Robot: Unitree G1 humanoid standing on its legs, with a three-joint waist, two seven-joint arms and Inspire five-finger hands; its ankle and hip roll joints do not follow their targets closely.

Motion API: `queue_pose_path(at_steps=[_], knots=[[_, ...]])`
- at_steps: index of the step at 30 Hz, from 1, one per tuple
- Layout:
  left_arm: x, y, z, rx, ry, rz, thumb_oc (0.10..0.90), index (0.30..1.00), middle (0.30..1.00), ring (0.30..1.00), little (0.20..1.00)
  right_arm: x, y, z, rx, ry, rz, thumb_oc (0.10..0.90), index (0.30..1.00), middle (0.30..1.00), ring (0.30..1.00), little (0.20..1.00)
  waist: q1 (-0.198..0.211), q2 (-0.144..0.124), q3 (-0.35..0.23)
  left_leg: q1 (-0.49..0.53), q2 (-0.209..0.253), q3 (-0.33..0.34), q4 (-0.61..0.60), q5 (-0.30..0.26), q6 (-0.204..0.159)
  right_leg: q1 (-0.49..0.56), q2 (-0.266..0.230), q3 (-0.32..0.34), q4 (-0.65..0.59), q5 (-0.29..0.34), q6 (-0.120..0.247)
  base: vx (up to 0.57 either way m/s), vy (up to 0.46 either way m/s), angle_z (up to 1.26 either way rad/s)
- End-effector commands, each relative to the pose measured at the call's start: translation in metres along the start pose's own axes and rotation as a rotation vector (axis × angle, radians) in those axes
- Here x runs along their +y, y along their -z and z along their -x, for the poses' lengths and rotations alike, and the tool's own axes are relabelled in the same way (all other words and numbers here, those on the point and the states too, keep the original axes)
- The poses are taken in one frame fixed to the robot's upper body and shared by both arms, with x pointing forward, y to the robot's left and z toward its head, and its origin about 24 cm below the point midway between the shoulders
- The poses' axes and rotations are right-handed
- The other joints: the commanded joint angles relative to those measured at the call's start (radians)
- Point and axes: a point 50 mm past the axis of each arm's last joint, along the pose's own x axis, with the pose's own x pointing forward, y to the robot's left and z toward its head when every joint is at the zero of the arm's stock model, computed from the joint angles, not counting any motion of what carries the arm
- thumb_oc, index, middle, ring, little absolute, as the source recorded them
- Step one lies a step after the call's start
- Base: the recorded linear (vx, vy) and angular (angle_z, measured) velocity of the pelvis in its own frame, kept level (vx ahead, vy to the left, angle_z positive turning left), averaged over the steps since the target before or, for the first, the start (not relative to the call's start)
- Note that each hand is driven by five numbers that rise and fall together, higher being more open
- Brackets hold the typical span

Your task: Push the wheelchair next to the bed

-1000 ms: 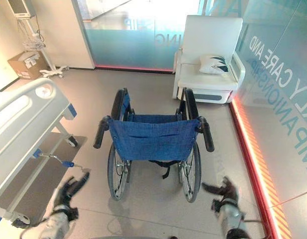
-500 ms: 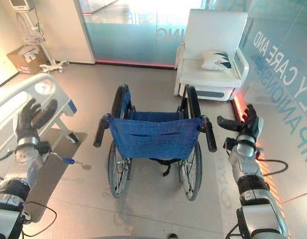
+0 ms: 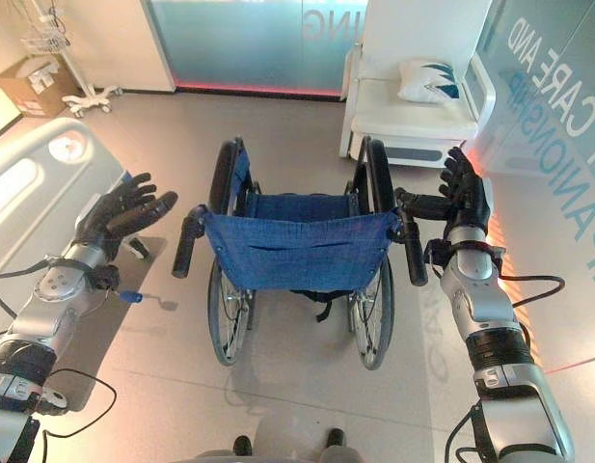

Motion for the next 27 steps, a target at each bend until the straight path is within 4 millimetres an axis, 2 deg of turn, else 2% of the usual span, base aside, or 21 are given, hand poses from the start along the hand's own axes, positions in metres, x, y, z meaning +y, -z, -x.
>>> queue_pose_path(at_steps=[1, 5, 9, 20, 27], knots=[[0.031, -0.048, -0.005, -0.126, -0.027, -0.164, 0.8, 0.9, 0.9, 0.9, 0.9, 0.003, -0.055, -0.004, -0.212, -0.086, 0.109, 0.8, 0.9, 0.9, 0.9, 0.9, -0.004, -0.012, -0.073, -0.006, -0.063, 0.026, 0.004, -0.052, 0.028, 0.031, 0.032, 0.001, 0.002, -0.007, -0.031, -0.03, 0.002, 0.0], [0.033, -0.046, -0.003, -0.105, -0.017, -0.201, 0.8, 0.9, 0.9, 0.9, 0.9, 0.008, -0.045, -0.001, -0.154, -0.13, 0.159, 0.8, 0.9, 0.9, 0.9, 0.9, -0.008, -0.013, -0.073, -0.007, -0.061, 0.033, 0.004, -0.048, 0.027, 0.028, 0.031, 0.002, 0.002, -0.004, -0.028, 0.0, 0.0, 0.0], [0.031, -0.05, -0.001, -0.09, 0.021, -0.243, 0.8, 0.9, 0.9, 0.9, 0.9, 0.005, -0.038, 0.004, -0.102, -0.158, 0.222, 0.8, 0.9, 0.9, 0.9, 0.9, -0.015, -0.017, -0.069, -0.009, -0.058, 0.045, 0.004, -0.044, 0.027, 0.024, 0.03, 0.003, 0.002, 0.001, -0.023, -0.02, -0.003, 0.0], [0.031, -0.048, 0.0, 0.029, 0.087, -0.365, 0.8, 0.9, 0.9, 0.9, 0.9, -0.005, -0.039, 0.006, -0.04, -0.171, 0.37, 0.8, 0.9, 0.9, 0.9, 0.9, -0.028, -0.023, -0.056, -0.018, -0.056, 0.058, 0.004, -0.038, 0.027, 0.009, 0.032, 0.013, 0.002, 0.009, -0.015, -0.04, -0.011, -0.02], [0.034, -0.053, -0.003, 0.064, 0.13, -0.461, 0.8, 0.9, 0.9, 0.9, 0.9, -0.014, -0.048, 0.004, -0.017, -0.17, 0.471, 0.8, 0.9, 0.9, 0.9, 0.9, -0.04, -0.025, -0.053, -0.019, -0.054, 0.067, 0.004, -0.036, 0.024, 0.002, 0.037, 0.022, 0.002, 0.014, -0.011, -0.01, -0.004, 0.0]])
